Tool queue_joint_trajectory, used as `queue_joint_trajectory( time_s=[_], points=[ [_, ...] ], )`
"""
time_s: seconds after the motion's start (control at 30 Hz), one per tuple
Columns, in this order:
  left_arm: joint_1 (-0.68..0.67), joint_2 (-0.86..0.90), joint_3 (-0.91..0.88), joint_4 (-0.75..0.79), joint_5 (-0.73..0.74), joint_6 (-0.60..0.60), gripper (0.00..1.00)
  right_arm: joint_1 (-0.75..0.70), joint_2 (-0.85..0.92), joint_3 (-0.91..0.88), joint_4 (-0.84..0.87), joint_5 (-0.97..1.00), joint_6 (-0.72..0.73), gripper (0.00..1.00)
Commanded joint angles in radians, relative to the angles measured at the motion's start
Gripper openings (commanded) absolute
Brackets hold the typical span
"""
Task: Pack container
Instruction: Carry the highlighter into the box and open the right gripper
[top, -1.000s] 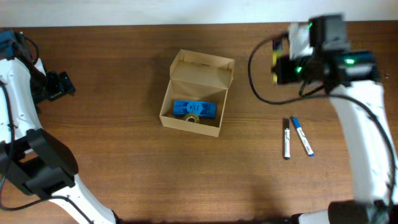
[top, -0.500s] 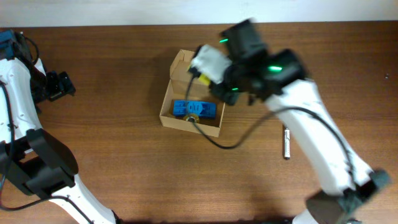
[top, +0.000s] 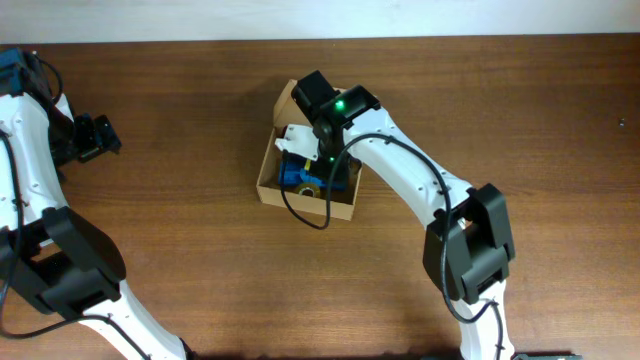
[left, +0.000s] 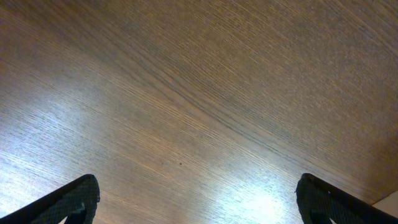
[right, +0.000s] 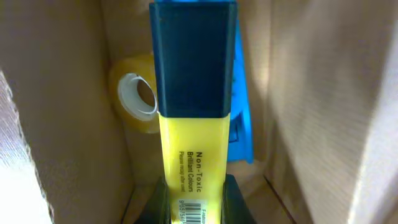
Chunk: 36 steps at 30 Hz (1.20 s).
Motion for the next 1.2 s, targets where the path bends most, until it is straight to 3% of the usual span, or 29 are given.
queue_joint_trajectory(
  time_s=[0.0,0.43,0.47,0.53,0.6,0.73,0.93,1.17],
  points=[
    [0.007,-0.008,-0.007,0.002,0.011,0.016,1.00,0.021,0.033,0.001,0.006,-0.036,-0.010,0.04],
    [0.007,-0.008,-0.007,0.002,0.011,0.016,1.00,0.058,0.113,0.001,0.040,-0.024,0.051,0.04],
    [0.007,-0.008,-0.007,0.002,0.011,0.016,1.00,0.058,0.113,0.001,0.043,-0.013,0.051,0.08],
    [0.007,-0.008,-0.007,0.002,0.011,0.016,1.00,0.057,0.113,0.006,0.043,0.024,0.072,0.38],
    [0.007,-0.008,-0.007,0.002,0.011,0.016,1.00,0.055,0.112,0.021,0.035,0.044,0.101,0.43],
    [0.007,-0.008,-0.007,0.002,0.011,0.016,1.00,0.053,0.090,0.078,-0.010,0.044,0.122,0.66],
    [0.007,-0.008,-0.007,0.002,0.011,0.016,1.00,0.053,-0.009,0.147,-0.054,0.134,0.166,0.52],
    [0.007,-0.008,-0.007,0.002,0.011,0.016,1.00,0.023,-0.223,0.138,-0.061,0.258,0.230,0.52]
  ],
)
